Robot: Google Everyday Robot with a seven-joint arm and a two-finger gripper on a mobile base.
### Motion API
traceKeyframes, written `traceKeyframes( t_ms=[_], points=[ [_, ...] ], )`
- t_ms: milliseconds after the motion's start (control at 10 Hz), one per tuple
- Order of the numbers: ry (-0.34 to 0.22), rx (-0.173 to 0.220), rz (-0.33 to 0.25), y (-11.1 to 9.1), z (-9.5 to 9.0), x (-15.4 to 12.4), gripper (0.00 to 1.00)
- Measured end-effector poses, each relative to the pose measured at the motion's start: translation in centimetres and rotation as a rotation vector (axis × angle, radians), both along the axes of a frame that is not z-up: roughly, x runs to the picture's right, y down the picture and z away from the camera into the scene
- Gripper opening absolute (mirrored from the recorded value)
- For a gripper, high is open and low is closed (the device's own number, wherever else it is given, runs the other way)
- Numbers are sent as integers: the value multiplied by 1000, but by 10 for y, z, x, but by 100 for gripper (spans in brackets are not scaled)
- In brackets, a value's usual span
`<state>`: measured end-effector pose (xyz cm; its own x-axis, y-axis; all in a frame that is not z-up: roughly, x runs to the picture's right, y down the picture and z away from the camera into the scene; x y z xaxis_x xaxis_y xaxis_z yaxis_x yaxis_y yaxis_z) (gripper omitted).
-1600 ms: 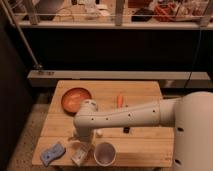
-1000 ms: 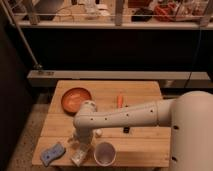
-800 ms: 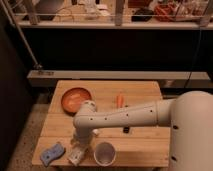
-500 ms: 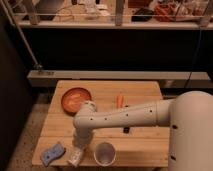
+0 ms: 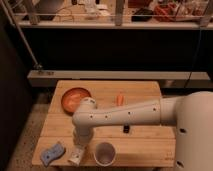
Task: Place the bottle in the ceramic bowl
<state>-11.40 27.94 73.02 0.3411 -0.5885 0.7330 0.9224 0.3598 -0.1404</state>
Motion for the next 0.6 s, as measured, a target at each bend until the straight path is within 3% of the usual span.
traceKeyframes(
  t_ms=[300, 600],
  points=[
    [8, 9, 7, -7, -3, 1, 2],
    [10, 21, 12, -32, -16, -4, 24]
  ],
)
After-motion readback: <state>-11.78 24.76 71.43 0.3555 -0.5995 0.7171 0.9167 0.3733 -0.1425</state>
